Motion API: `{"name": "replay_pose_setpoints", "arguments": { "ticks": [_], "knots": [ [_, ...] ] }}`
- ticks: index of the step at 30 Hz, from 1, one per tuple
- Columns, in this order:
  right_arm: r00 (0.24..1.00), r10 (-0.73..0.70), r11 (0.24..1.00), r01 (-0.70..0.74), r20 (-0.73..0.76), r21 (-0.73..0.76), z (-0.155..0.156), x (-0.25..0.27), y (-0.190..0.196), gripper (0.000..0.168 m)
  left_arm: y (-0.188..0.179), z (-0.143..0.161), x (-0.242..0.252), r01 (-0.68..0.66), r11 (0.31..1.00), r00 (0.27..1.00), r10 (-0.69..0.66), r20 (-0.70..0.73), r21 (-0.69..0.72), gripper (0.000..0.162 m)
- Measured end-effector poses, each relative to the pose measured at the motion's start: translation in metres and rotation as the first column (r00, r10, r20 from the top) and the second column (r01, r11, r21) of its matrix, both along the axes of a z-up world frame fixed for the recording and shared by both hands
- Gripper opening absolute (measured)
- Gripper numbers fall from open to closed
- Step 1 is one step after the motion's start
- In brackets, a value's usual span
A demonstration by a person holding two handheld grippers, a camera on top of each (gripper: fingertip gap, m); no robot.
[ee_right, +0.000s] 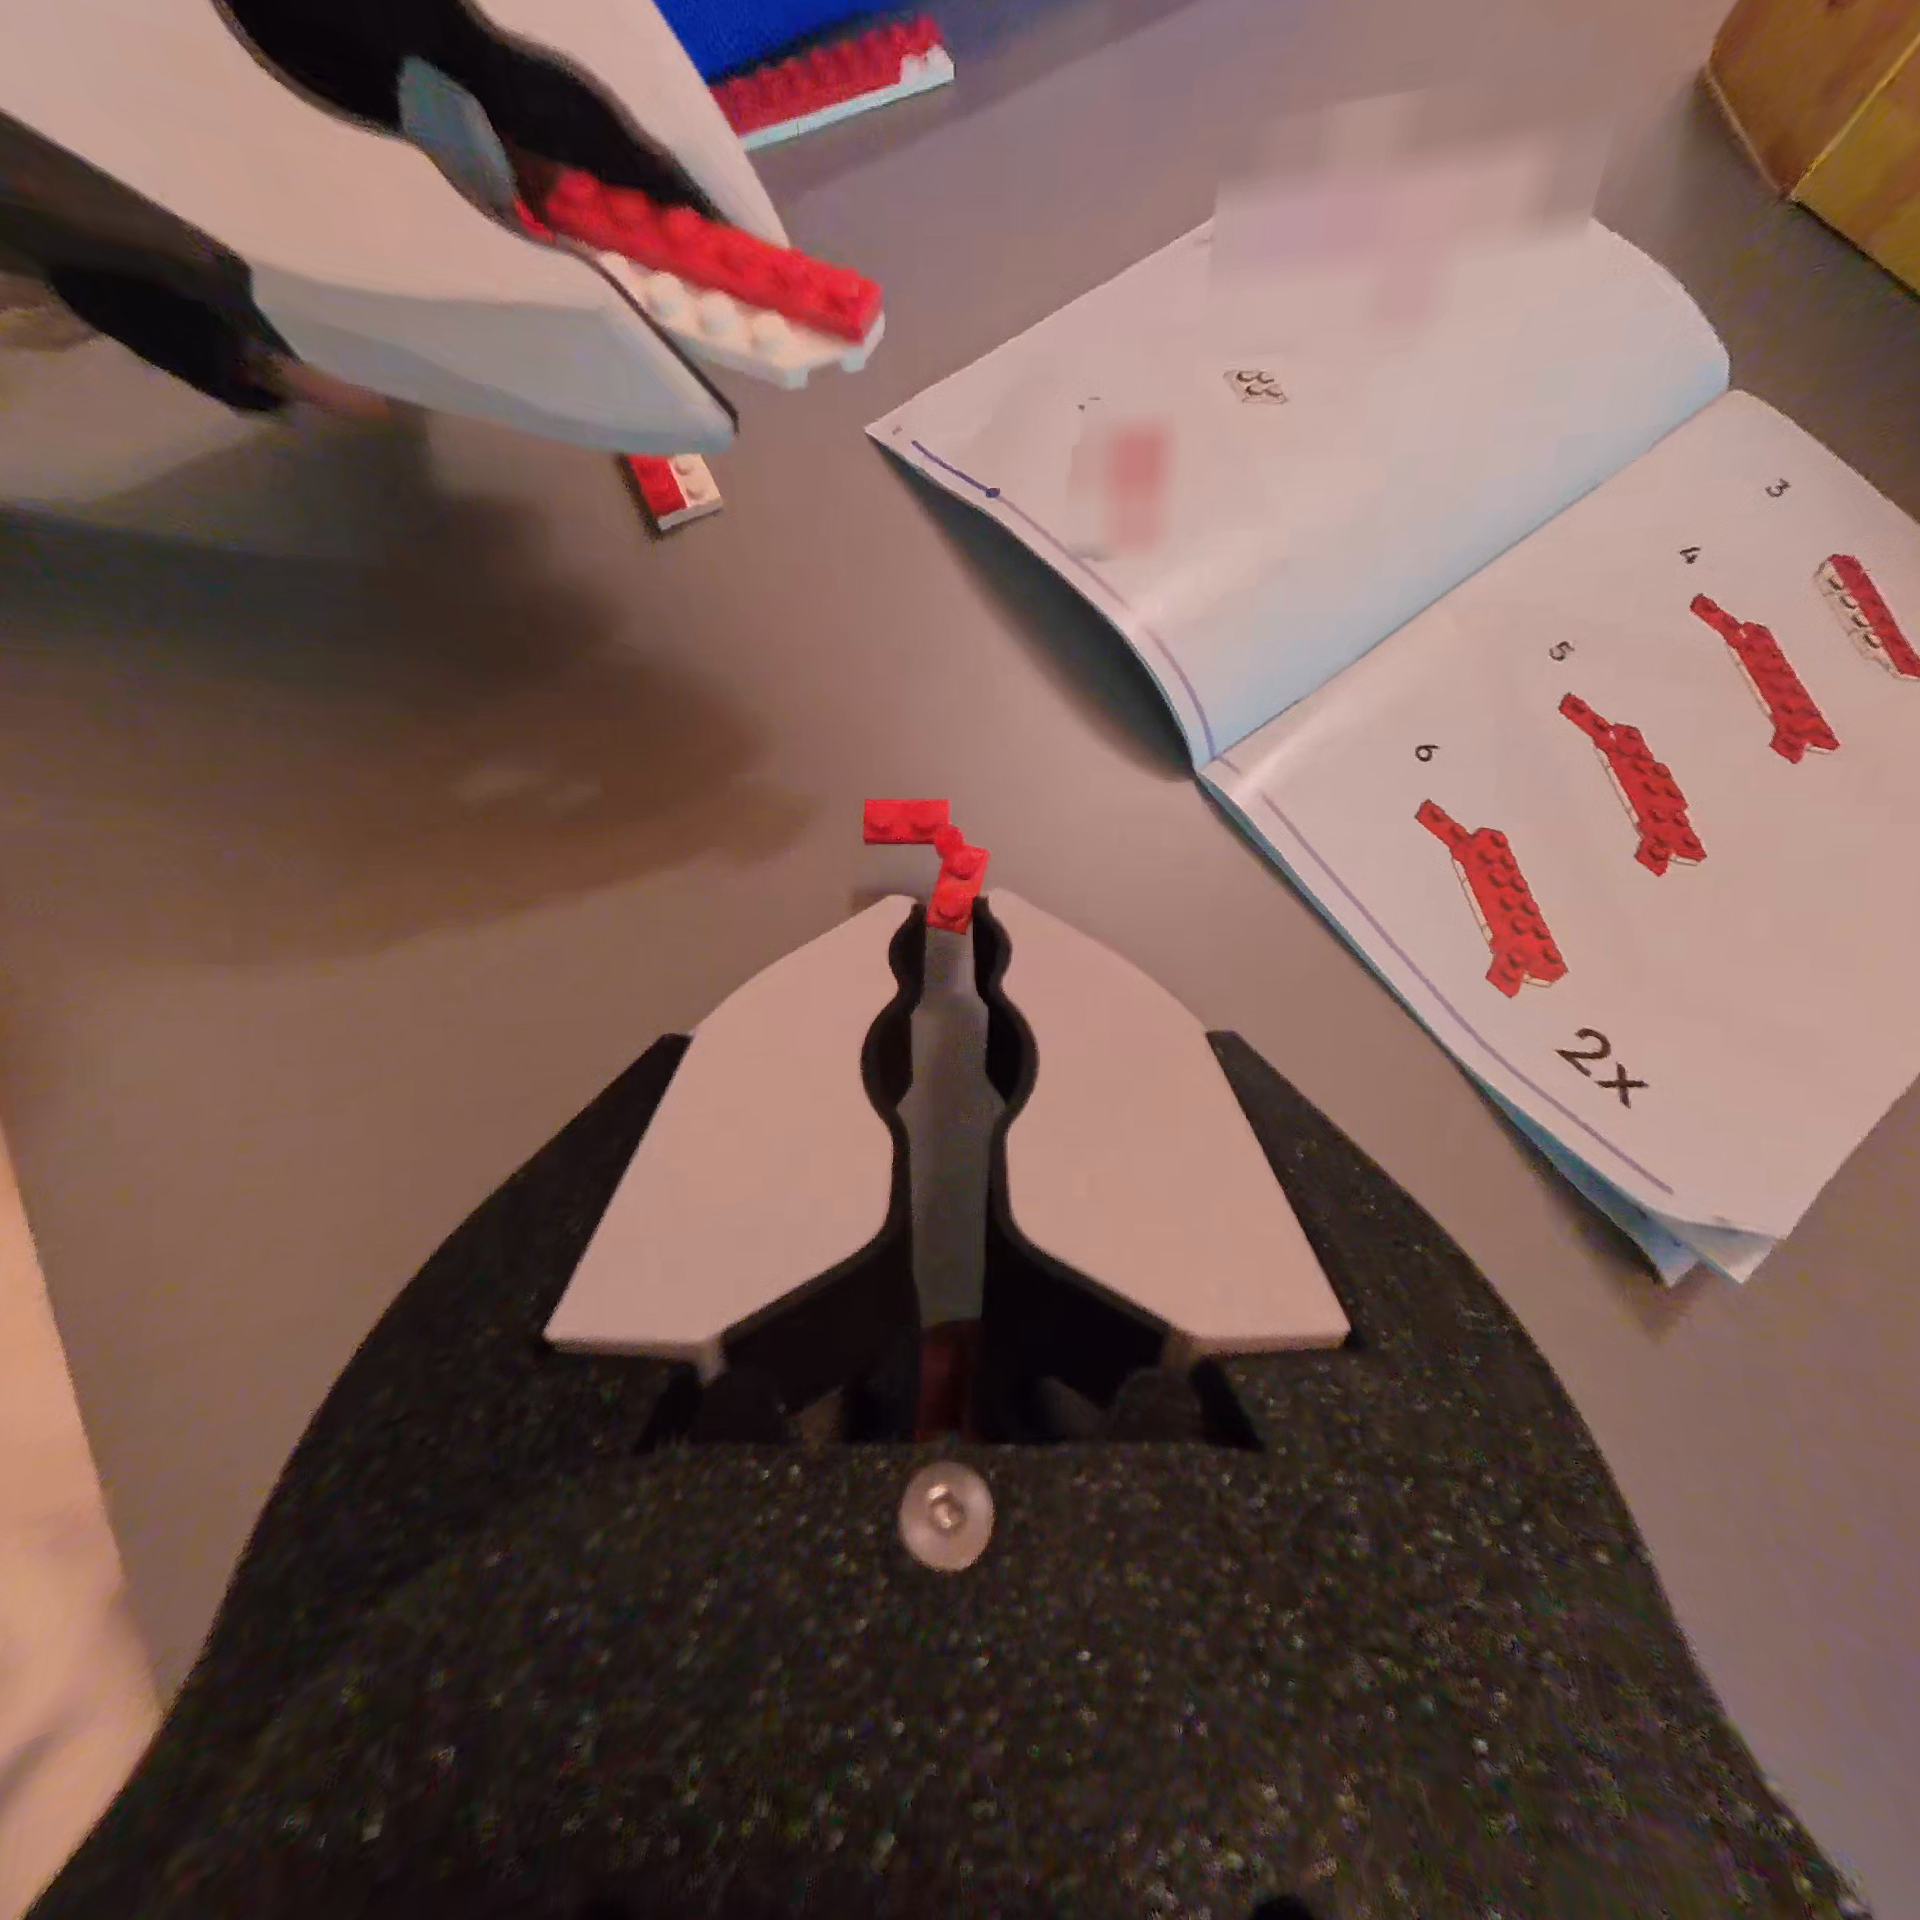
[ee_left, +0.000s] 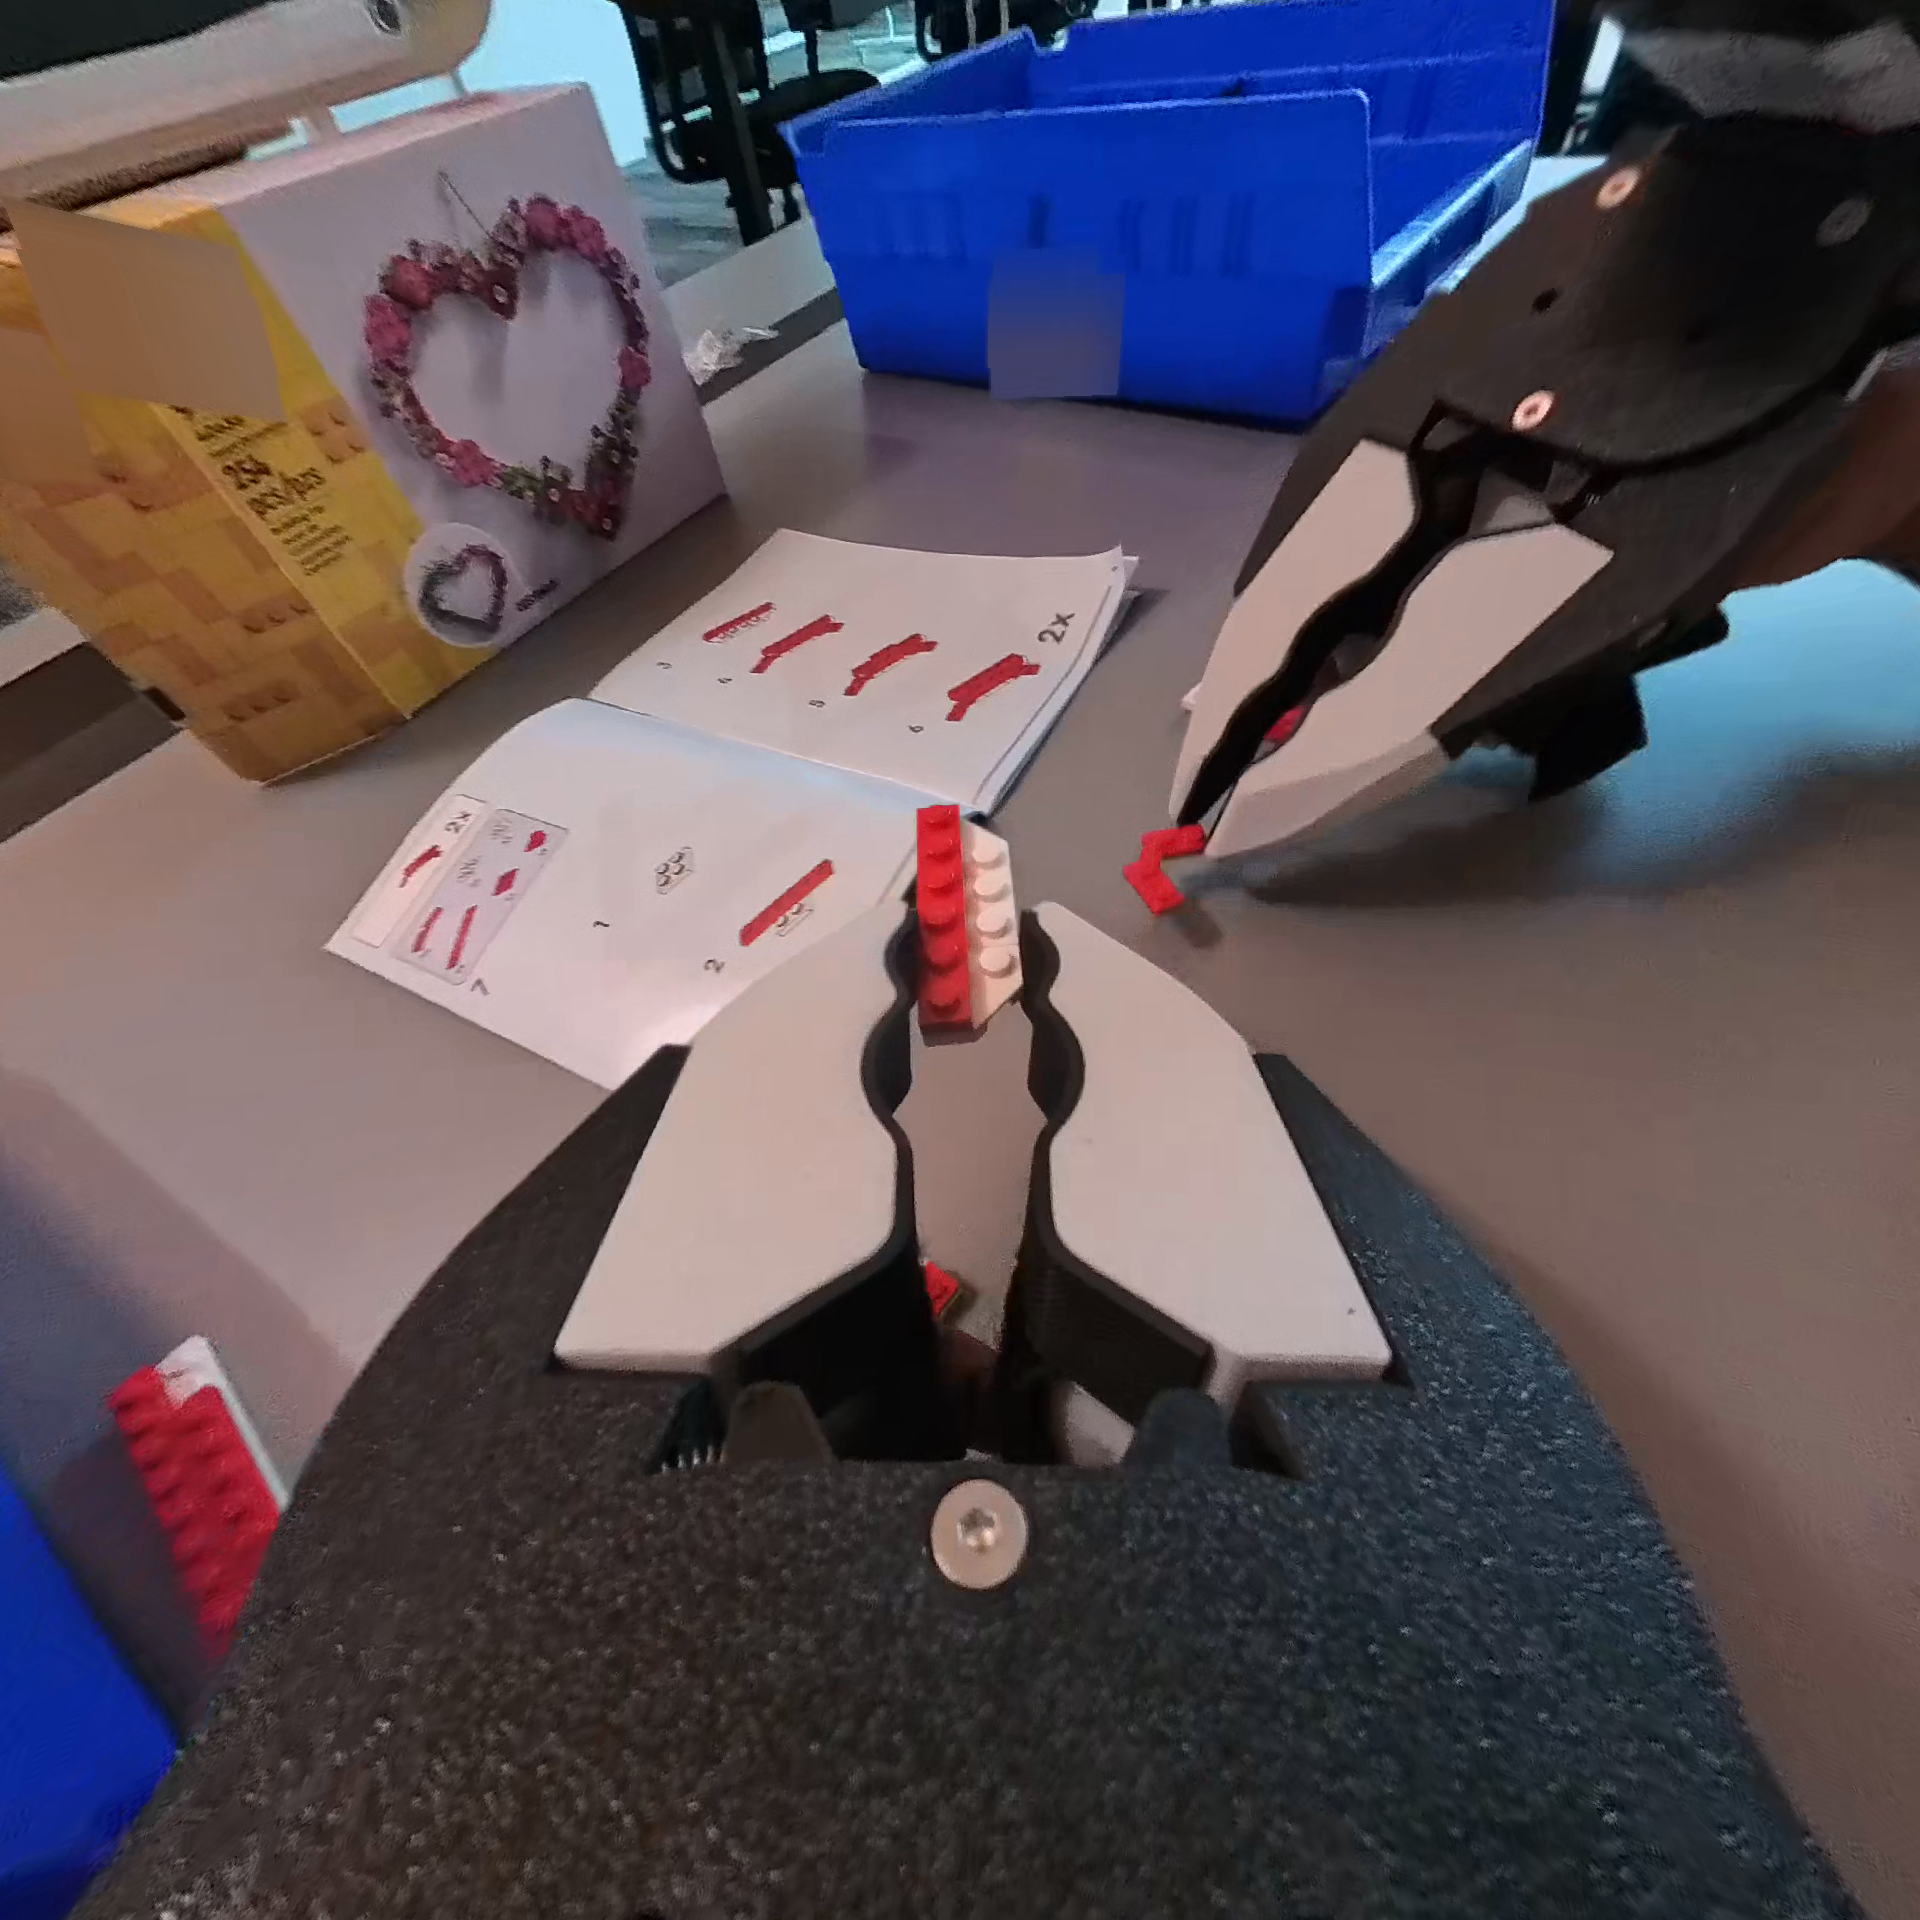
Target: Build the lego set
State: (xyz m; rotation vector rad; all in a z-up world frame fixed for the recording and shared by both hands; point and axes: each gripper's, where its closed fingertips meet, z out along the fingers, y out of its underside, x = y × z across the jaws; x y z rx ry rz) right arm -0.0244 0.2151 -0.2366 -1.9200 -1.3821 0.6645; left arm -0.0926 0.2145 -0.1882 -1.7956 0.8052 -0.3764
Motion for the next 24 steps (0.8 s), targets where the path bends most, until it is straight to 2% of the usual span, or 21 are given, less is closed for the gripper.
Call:
{"name": "replay_pose_setpoints", "arguments": {
  "ticks": [1,4,7,9,17,24],
  "knots": [
    [1.0,-0.006,1.0,0.006,-0.027,-0.002,0.005,0.004,0.0,0.008,0.0,-0.002,0.004,0.002,1.0,1.0,-0.002,-0.012,-0.001,0.018],
    [0.987,-0.057,0.998,0.056,-0.151,-0.016,0.028,0.012,0.004,0.008,0.002,-0.002,0.018,0.002,1.0,1.0,-0.002,-0.029,0.018,0.018],
    [0.944,-0.092,0.996,0.083,-0.318,-0.044,0.058,0.014,0.003,0.008,0.003,0.004,0.035,-0.004,0.998,1.0,0.004,-0.003,0.061,0.018],
    [0.924,-0.115,0.993,0.106,-0.364,-0.043,0.068,0.018,0.004,0.008,0.007,0.01,0.04,-0.044,0.994,0.999,0.043,0.006,0.102,0.018],
    [0.925,-0.133,0.991,0.132,-0.356,-0.029,0.064,0.028,0.001,0.008,0.004,0.009,0.063,-0.006,0.99,1.0,0.007,-0.005,0.143,0.018],
    [0.93,-0.163,0.985,0.172,-0.329,-0.001,0.063,0.02,0.003,0.008,0.007,0.011,0.058,-0.044,0.971,0.993,0.068,-0.094,0.236,0.018]
  ]
}}
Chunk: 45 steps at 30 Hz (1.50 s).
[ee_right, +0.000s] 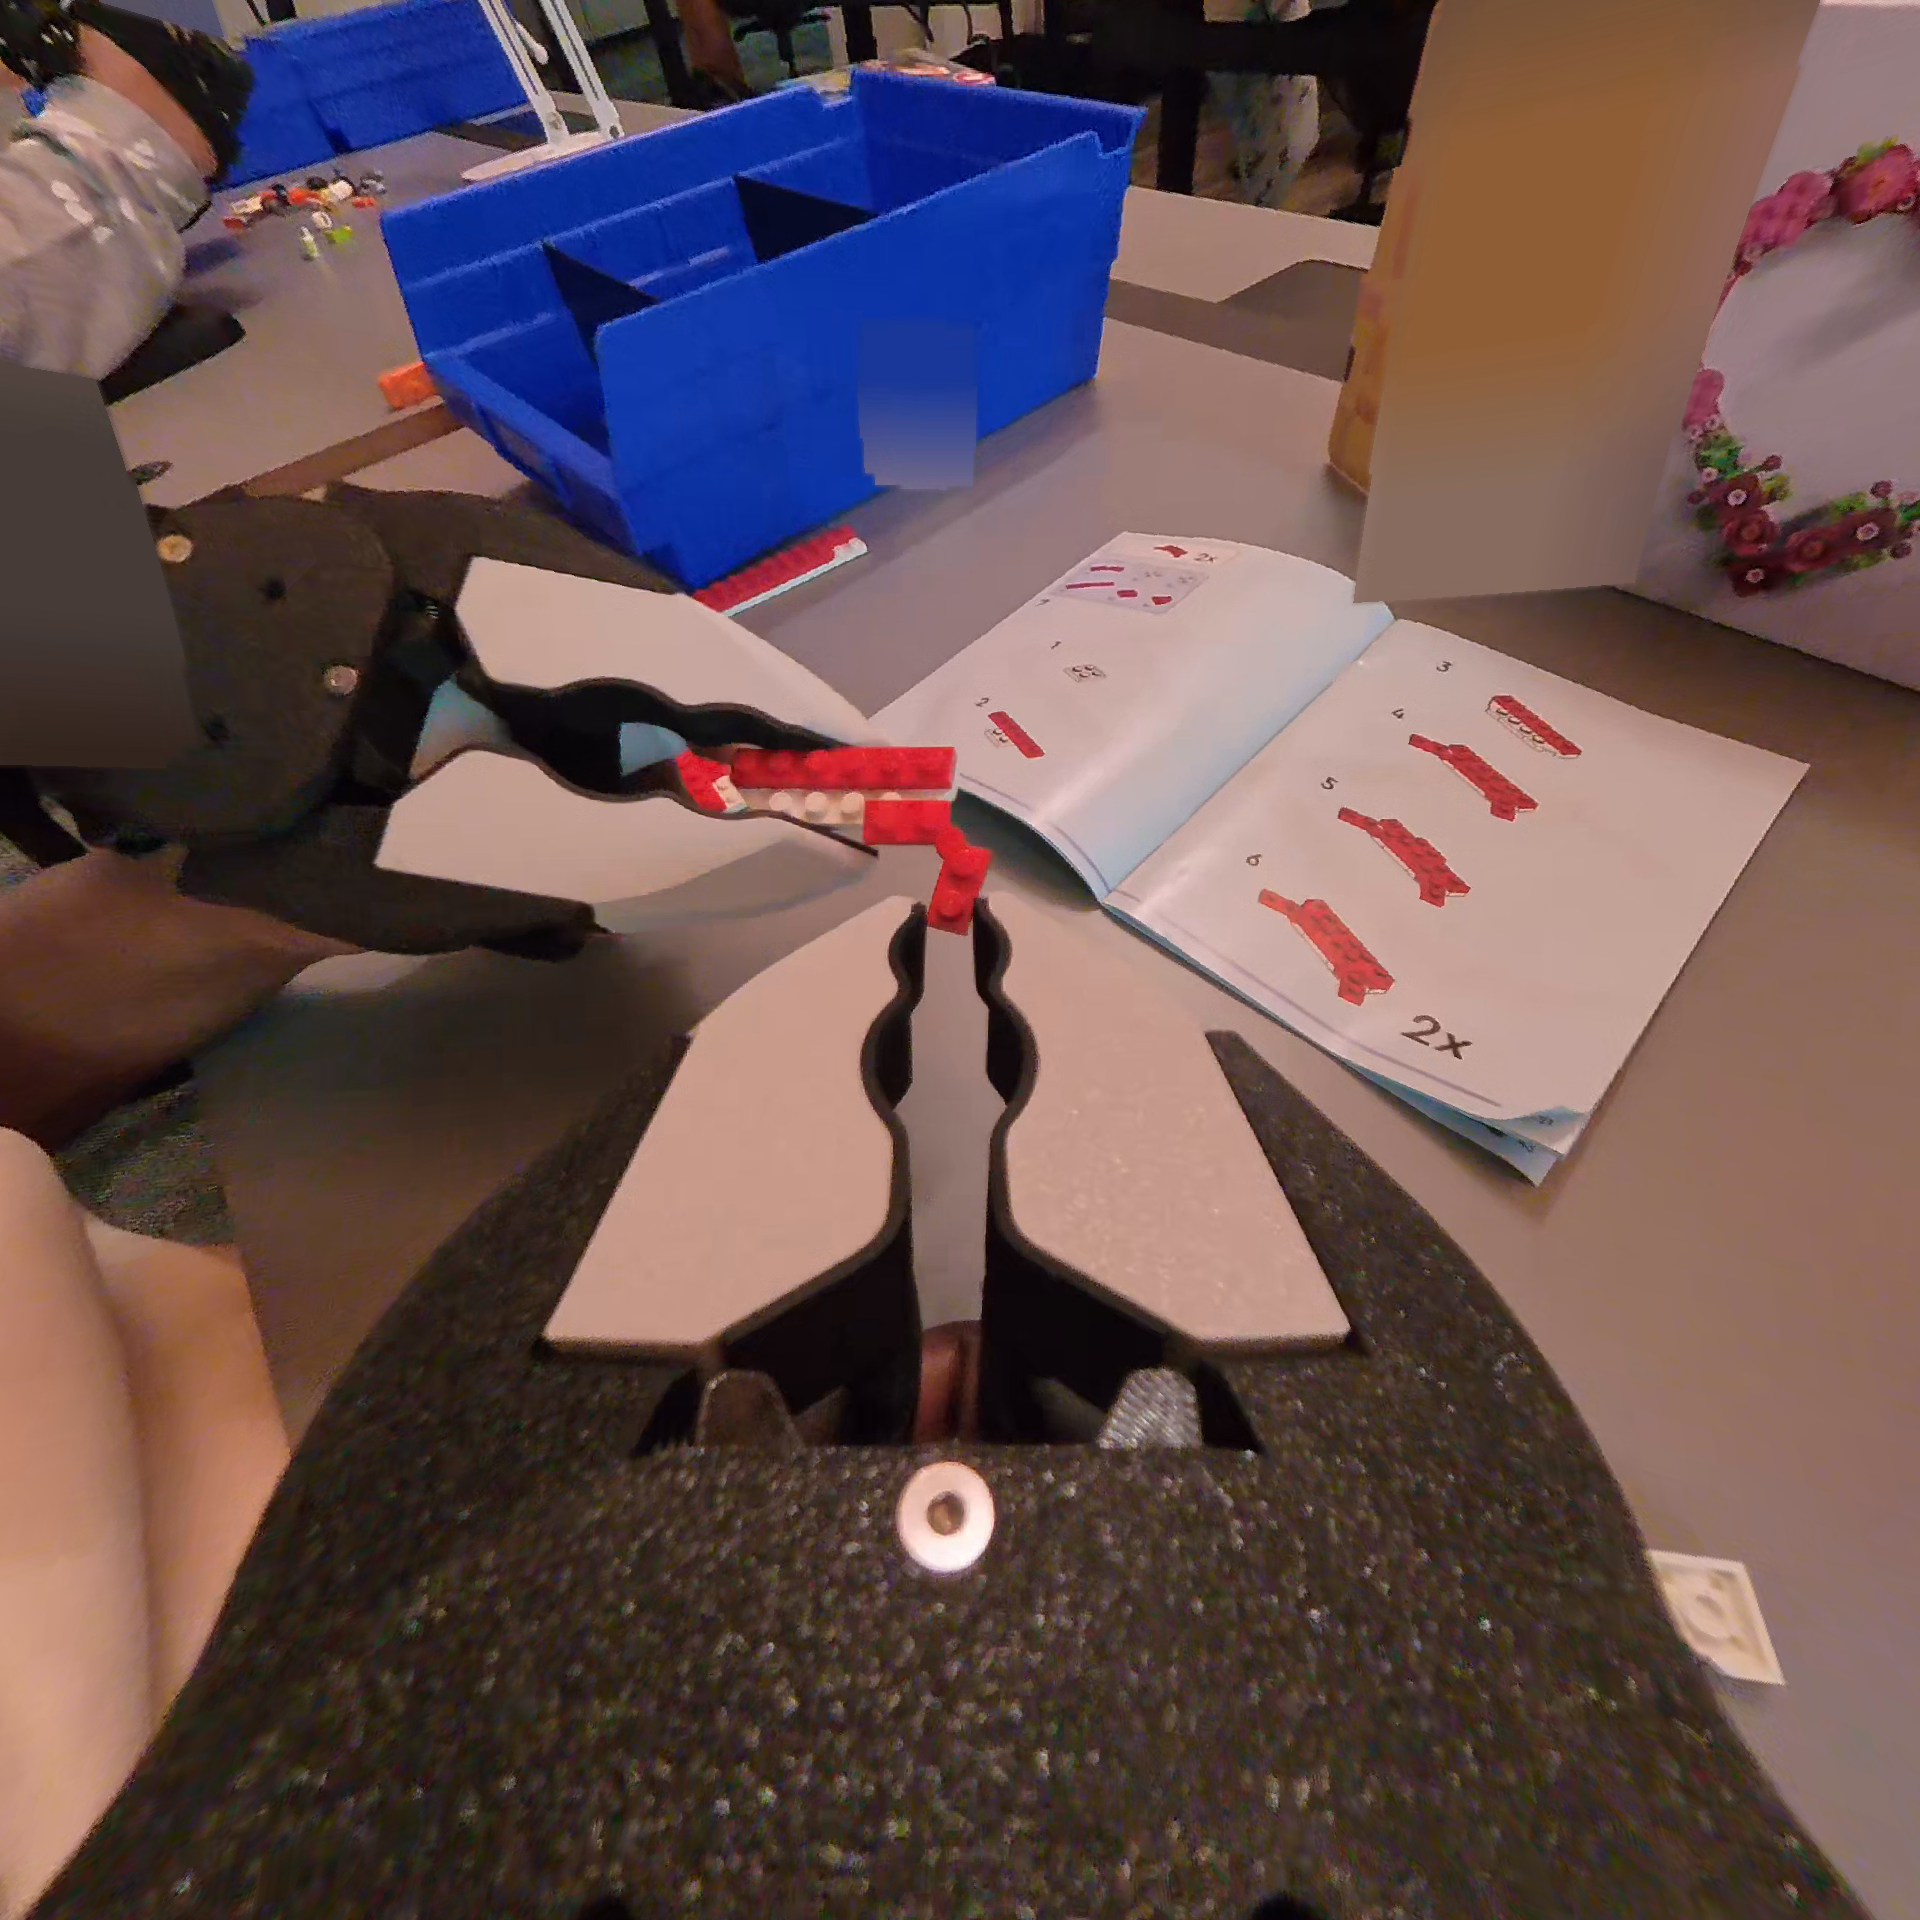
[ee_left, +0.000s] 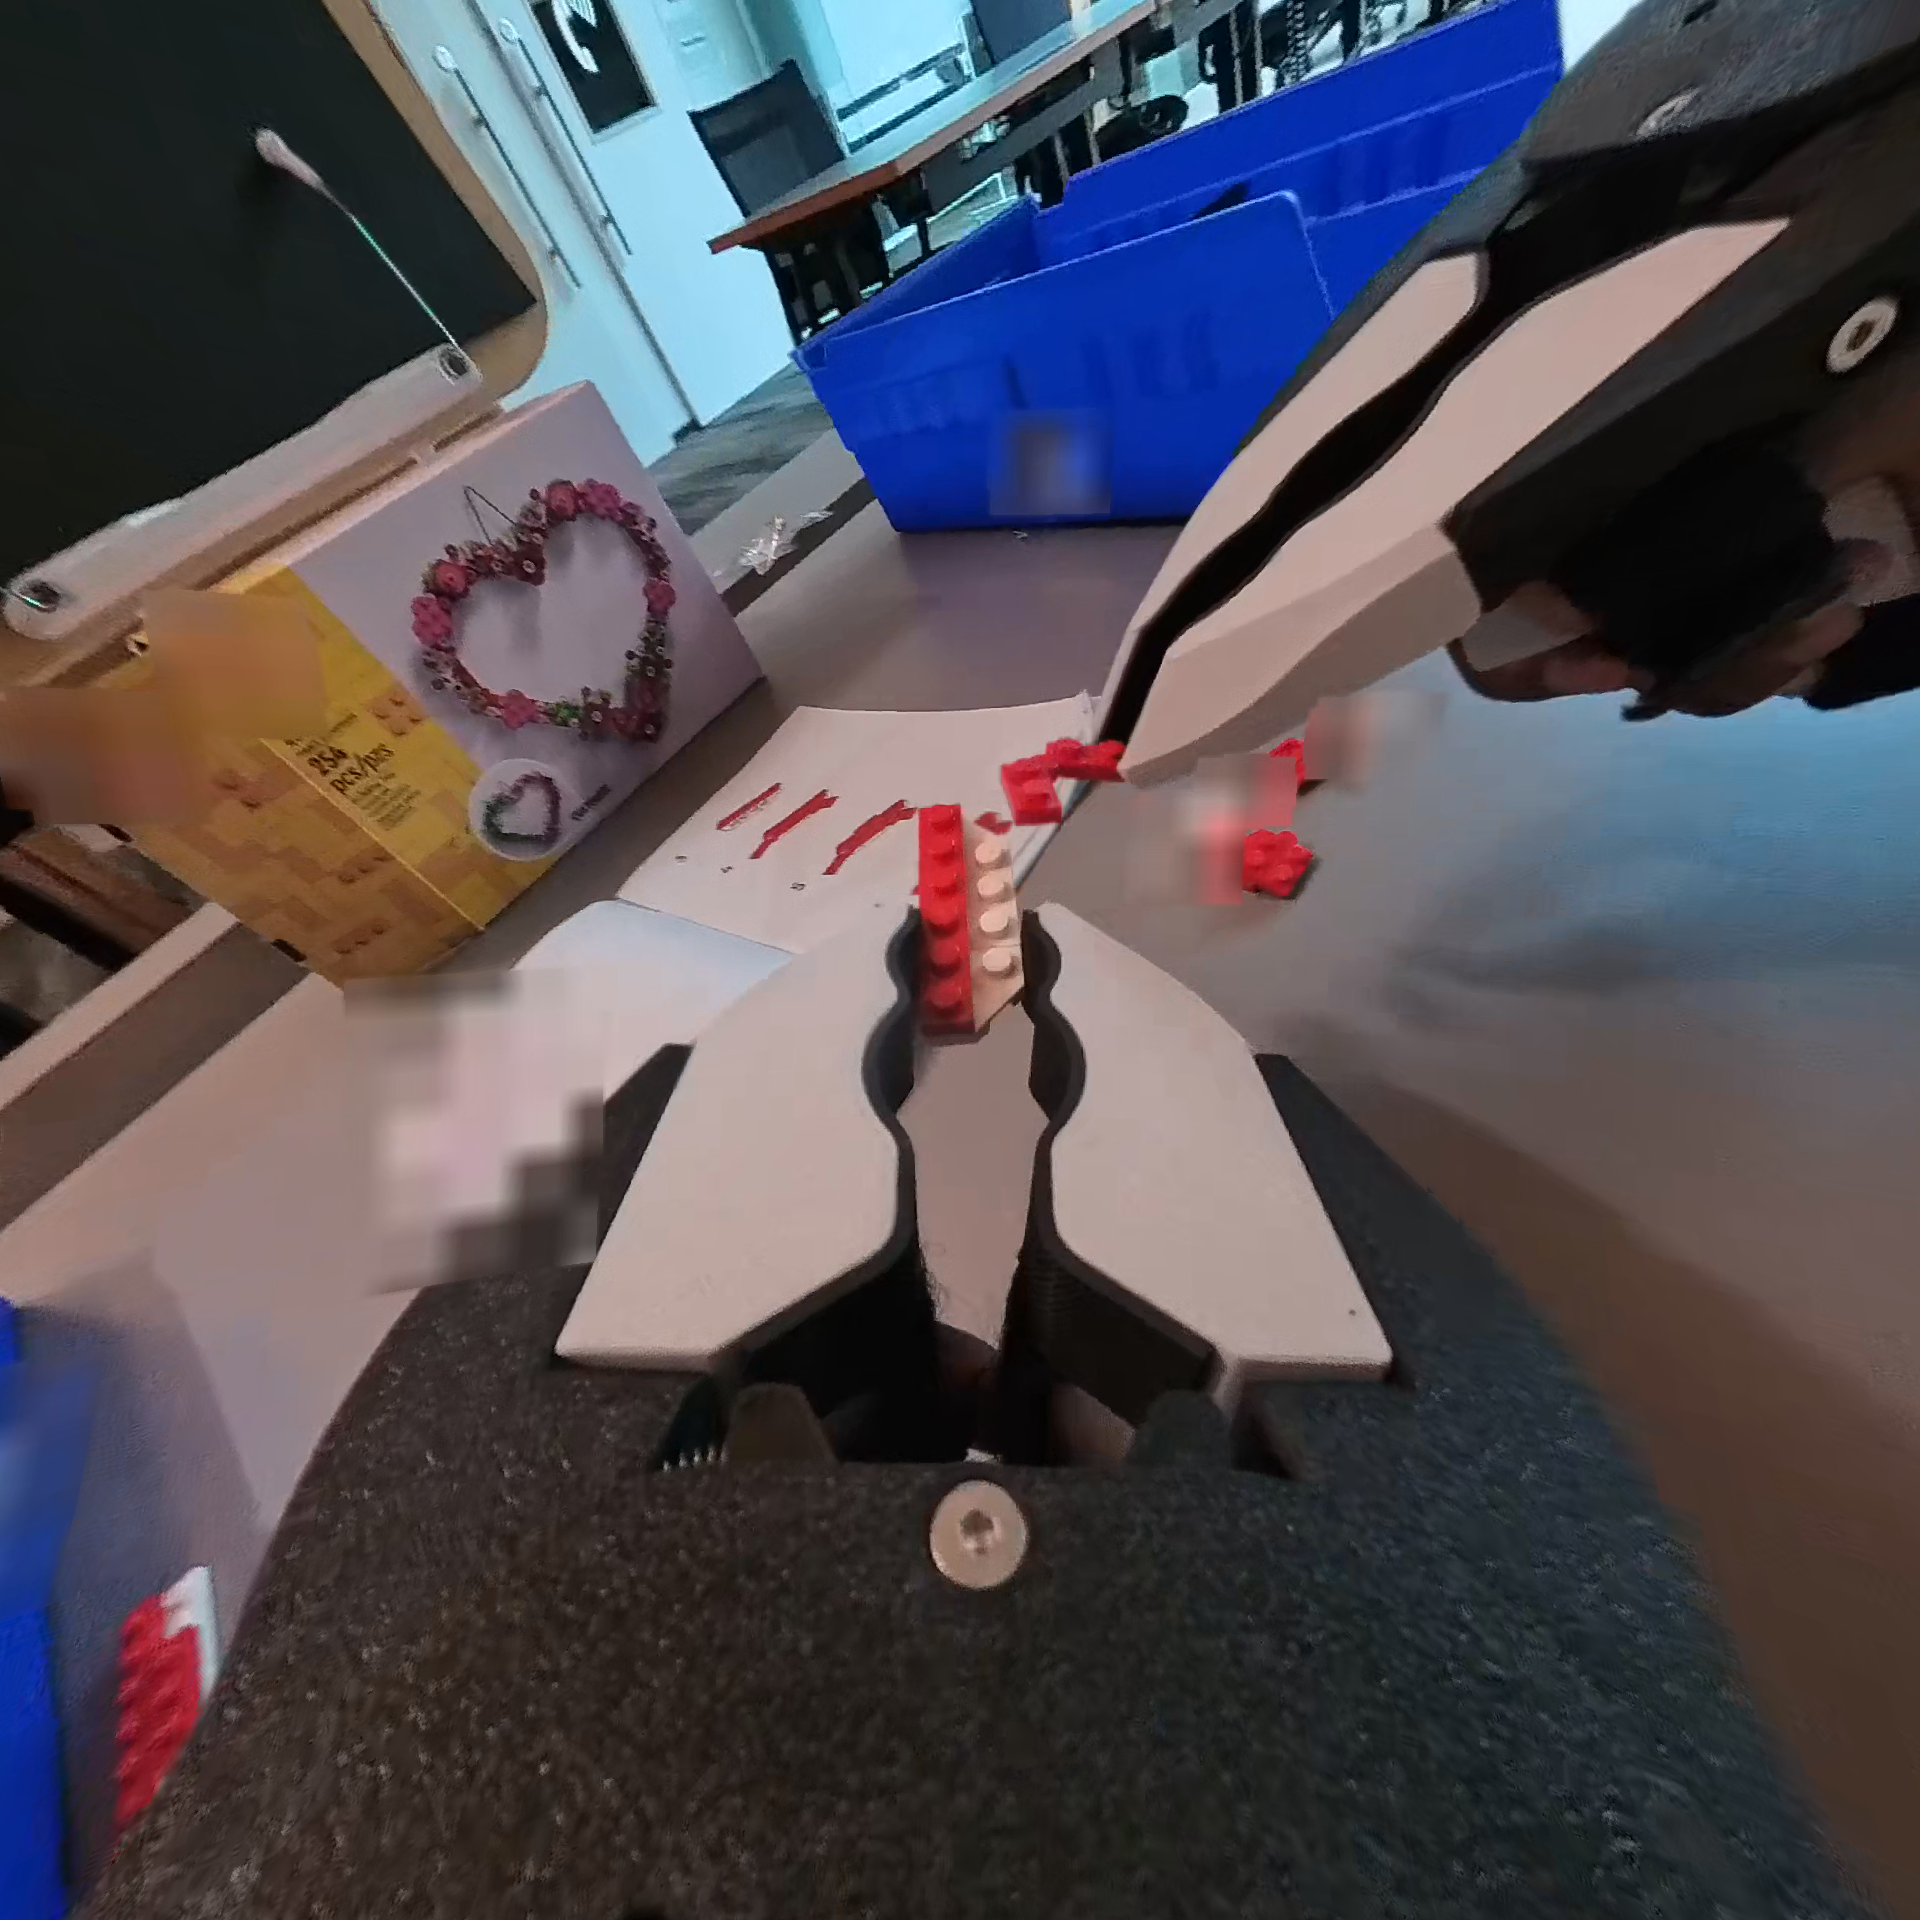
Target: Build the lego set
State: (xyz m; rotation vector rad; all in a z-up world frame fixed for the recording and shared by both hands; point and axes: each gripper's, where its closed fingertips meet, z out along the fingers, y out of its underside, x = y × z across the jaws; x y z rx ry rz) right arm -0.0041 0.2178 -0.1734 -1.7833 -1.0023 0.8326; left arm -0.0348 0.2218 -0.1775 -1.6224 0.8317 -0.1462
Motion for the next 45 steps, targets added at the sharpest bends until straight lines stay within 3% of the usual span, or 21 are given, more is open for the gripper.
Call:
{"name": "replay_pose_setpoints", "arguments": {
  "ticks": [45],
  "knots": [
    [0.999,-0.012,0.999,0.01,0.052,0.048,-0.0044,-0.0078,-0.0009,0.008,-0.0008,-0.0039,0.0007,0.001,1.0,0.999,-0.001,-0.036,0.001,0.017]
  ]
}}
